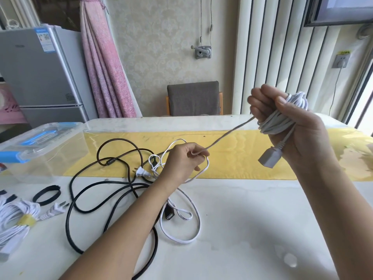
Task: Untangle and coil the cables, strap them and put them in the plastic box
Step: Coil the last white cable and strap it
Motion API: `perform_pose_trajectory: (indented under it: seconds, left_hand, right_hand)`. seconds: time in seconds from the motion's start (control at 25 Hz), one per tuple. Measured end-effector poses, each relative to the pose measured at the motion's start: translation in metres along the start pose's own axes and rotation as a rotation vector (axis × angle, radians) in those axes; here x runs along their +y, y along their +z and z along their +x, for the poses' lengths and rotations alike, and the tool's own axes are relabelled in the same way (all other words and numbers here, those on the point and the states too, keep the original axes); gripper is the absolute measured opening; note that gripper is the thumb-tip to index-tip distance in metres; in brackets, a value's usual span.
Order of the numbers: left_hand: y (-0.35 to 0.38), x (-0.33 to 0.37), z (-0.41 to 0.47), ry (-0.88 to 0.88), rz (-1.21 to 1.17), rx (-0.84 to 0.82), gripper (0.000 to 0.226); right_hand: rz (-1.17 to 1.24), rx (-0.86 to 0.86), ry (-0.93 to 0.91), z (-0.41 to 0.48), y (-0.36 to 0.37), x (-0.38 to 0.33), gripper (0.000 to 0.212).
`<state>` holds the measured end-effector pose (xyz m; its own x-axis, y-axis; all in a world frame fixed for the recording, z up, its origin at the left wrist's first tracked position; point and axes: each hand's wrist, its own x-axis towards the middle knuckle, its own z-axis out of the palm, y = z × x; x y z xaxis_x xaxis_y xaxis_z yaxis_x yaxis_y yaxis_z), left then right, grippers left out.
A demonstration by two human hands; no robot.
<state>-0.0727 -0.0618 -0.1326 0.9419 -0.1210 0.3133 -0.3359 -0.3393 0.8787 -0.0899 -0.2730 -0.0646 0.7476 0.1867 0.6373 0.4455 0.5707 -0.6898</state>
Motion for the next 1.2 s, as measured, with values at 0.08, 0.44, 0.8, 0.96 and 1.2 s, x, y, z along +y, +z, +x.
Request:
perform_pose_trajectory:
  seconds: [0.08,0.44,0.8,0.96,1.2]
  left_hand:
    - [-0.003,0.001,-0.001,-0.061,-0.108,-0.078,0.023]
    - [-0.015,0.010,0.000,0.117,-0.108,-0.010,0.022]
    - [0.007,0.005,-0.010,0.246,0.295,-0.051,0.036]
    - [0.013,0.011,-0.017,0.441,0.132,0.021,0.038]
    - [0.016,0.031,-0.023,0.148,-0.538,-0.040,0.034]
  right_hand:
    - [0.032,0.061,0.007,0.001,-0.005,-0.001,0.027]
    - [0.129,0.343,0.065,0.002,-0.028,0.010,0.026]
    - [0.679,0.546,0.064,0.000,-0.042,0.010,0.024]
    - [0.390,0.658,0.097,0.002,-0.038,0.018,0.020]
    - [0.103,0.450,0.095,0.000,-0.025,0.034,0.030]
